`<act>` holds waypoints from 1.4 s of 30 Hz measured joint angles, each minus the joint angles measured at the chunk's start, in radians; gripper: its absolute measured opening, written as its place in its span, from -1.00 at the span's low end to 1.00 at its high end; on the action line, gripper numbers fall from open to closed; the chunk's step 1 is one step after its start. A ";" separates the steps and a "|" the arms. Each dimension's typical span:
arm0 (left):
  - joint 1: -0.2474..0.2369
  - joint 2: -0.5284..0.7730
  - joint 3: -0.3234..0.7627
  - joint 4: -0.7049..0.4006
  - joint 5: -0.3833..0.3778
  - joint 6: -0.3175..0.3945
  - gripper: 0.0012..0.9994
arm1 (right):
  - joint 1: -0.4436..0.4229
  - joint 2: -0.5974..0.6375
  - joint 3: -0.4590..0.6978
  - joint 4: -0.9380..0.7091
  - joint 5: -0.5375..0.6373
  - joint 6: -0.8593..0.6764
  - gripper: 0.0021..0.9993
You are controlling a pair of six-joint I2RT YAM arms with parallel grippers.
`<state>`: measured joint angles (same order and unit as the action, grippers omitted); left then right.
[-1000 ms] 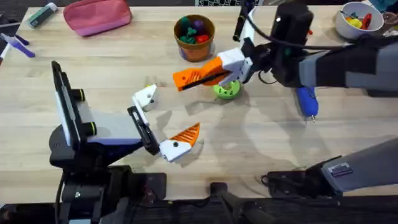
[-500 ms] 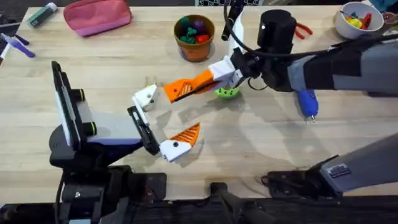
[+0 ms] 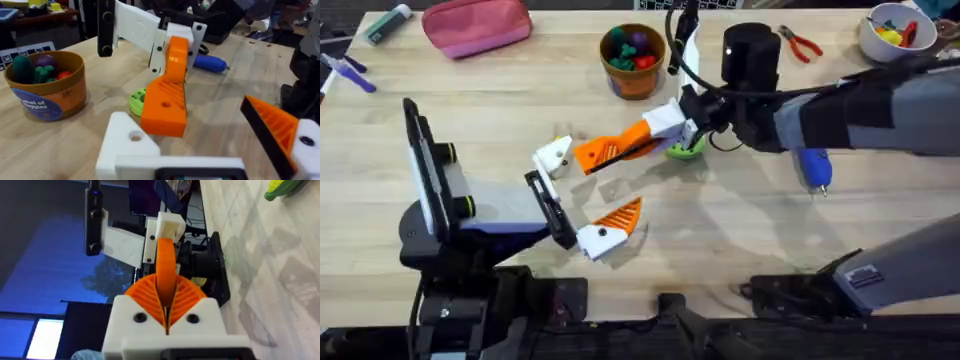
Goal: Pick up the gripper from the table and insert it into the empty holder that is missing its gripper. Then pick up a screw, insert it into the mounting hole, and use the screwdriver to tighten it. Finally, clean up the table by picking up the vegetable and placing it into the bucket.
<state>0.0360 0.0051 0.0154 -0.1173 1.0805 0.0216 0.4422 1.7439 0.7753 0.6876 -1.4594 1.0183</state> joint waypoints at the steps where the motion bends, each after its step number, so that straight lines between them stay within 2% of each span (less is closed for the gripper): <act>1: 0.000 0.000 0.000 0.000 0.000 0.000 0.97 | 0.003 0.001 0.000 0.000 0.000 0.003 -0.98; 9: 0.000 0.000 0.000 0.000 0.000 0.000 0.97 | 0.037 0.058 0.011 -0.003 0.000 0.017 -0.98; 29: 0.000 0.000 0.000 0.000 -0.001 0.001 0.97 | 0.045 0.060 0.071 -0.006 -0.014 0.029 -0.98; 42: 0.000 0.000 0.000 0.000 0.000 0.000 0.97 | 0.055 0.060 0.082 -0.043 0.050 0.032 -0.99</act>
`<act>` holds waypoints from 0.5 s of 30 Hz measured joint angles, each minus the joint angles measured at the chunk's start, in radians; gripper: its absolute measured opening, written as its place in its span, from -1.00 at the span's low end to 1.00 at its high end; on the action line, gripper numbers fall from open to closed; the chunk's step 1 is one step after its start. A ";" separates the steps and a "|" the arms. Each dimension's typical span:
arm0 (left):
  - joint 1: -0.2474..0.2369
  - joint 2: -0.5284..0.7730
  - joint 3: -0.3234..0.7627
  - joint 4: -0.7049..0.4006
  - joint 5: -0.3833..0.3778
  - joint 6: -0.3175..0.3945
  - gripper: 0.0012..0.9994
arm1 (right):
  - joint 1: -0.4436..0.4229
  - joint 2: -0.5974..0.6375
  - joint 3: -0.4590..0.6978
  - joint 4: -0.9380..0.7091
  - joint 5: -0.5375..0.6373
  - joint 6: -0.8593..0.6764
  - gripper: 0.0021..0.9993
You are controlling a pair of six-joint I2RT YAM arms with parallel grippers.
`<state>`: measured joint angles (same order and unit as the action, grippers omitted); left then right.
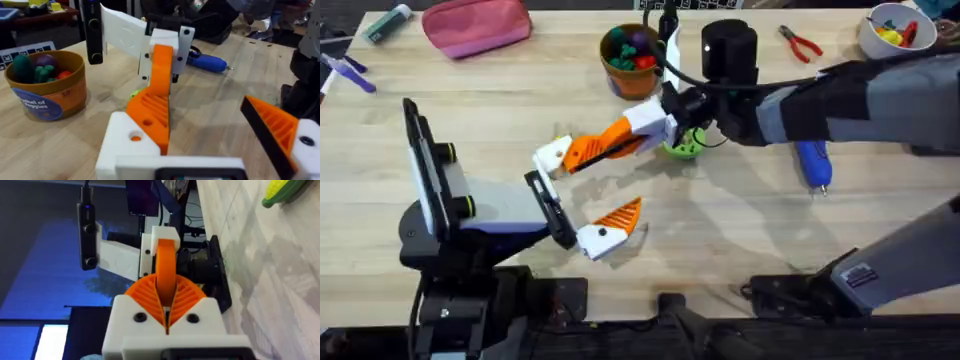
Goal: Pick up the gripper from the table and insert it into the empty holder that is missing its gripper. Then pick up a screw, insert it into the mounting hole, and use the screwdriver to tighten it. Finally, clean up the table by picking up the vegetable and placing it into the bucket.
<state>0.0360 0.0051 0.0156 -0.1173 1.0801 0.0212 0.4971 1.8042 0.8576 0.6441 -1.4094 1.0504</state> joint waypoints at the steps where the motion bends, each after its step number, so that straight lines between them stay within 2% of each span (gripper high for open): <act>1: 0.000 0.000 0.000 0.000 0.000 0.000 0.97 | 0.003 0.000 0.001 0.000 0.004 0.000 -0.99; 10: 0.000 0.000 0.000 0.002 -0.010 0.005 0.97 | 0.033 0.003 0.036 -0.010 0.043 0.002 -0.99; 15: 0.001 0.000 0.000 0.002 -0.020 0.002 0.98 | 0.040 0.054 0.081 -0.008 0.027 0.039 -0.99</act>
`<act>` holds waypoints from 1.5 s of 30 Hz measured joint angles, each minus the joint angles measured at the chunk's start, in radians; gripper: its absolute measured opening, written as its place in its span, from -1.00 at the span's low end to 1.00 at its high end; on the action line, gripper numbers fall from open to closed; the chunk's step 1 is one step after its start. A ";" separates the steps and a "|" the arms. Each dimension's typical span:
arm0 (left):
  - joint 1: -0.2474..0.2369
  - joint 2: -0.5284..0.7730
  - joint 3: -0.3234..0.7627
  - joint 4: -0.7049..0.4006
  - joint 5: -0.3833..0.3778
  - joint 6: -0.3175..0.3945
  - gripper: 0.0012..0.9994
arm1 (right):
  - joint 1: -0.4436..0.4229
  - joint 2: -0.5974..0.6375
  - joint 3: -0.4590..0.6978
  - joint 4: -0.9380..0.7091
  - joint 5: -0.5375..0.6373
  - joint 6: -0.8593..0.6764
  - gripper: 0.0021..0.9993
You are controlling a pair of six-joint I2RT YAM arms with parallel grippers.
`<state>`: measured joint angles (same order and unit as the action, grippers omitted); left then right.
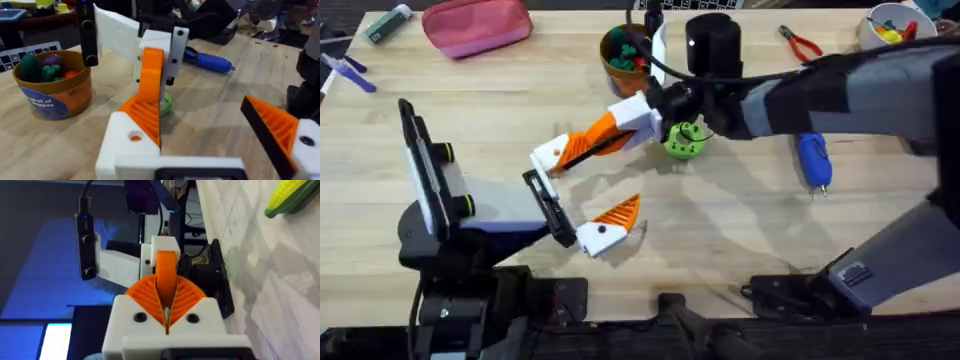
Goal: Pick up the gripper from the table and insert it into the empty holder that is missing its gripper. Then pick up a screw, insert it into the mounting hole, and use the screwdriver to tighten it. Finally, clean up the table by picking up the vegetable and placing it into the bucket.
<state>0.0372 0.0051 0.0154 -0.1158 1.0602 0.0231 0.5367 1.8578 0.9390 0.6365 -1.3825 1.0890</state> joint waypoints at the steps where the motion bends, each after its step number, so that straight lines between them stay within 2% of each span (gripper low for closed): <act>1: 0.000 0.000 0.000 0.000 -0.002 -0.002 0.97 | 0.003 0.010 0.009 0.001 -0.007 0.003 -0.99; 6: 0.001 0.000 0.000 0.000 -0.007 -0.002 0.97 | 0.023 0.026 0.029 0.003 -0.013 0.003 -0.99; 45: 0.001 0.000 0.000 0.000 -0.007 -0.002 0.97 | 0.023 0.026 0.029 0.003 -0.013 0.003 -0.99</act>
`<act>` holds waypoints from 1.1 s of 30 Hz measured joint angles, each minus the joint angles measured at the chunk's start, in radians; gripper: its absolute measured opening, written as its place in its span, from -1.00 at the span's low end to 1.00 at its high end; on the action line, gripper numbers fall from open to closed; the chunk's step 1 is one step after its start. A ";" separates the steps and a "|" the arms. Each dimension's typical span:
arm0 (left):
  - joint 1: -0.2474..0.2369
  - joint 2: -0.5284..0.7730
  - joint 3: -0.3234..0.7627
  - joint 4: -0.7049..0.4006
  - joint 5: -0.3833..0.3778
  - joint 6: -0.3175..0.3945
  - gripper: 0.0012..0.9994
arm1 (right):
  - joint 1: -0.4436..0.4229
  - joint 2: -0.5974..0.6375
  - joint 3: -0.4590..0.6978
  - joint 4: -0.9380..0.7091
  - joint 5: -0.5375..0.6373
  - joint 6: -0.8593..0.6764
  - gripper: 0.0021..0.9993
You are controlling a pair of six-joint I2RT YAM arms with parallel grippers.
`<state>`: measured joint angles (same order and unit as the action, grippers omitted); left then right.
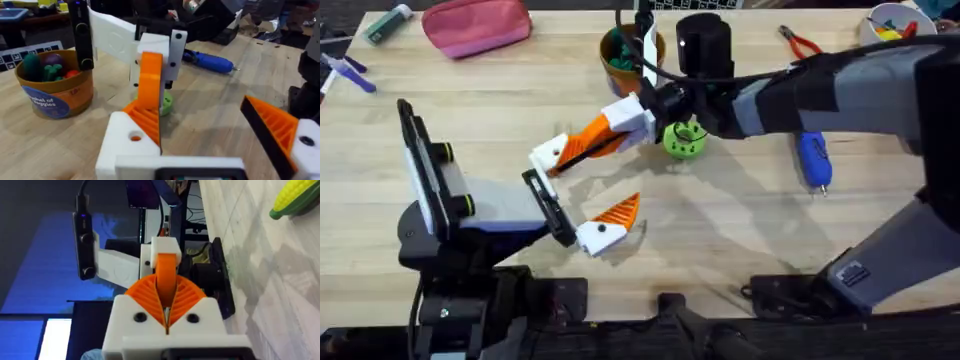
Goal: Pick up the gripper from the table and insert it into the empty holder that is missing its gripper. Then pick up a screw, insert it into the mounting hole, and use the screwdriver to tighten it. Finally, clean up the table by picking up the vegetable and placing it into the bucket.
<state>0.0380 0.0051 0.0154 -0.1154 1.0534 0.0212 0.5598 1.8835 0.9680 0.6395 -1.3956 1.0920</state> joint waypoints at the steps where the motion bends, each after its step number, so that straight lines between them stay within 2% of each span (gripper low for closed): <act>1: 0.000 0.000 0.000 0.000 0.000 0.000 0.97 | 0.000 0.000 0.000 0.000 0.000 0.000 -0.99; 12: 0.000 0.000 0.000 0.000 -0.001 0.000 0.97 | 0.000 0.000 -0.001 0.011 0.008 0.001 -0.99; 19: 0.000 0.000 0.000 0.000 0.000 0.001 0.97 | 0.000 0.000 -0.035 0.121 0.021 0.045 -0.99; 33: 0.000 0.000 0.000 0.000 0.000 0.000 0.97 | 0.000 0.000 -0.037 0.127 0.023 0.075 -0.99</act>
<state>0.0380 0.0051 0.0154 -0.1150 1.0534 0.0216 0.5602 1.8835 0.9314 0.7666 -1.3724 1.1669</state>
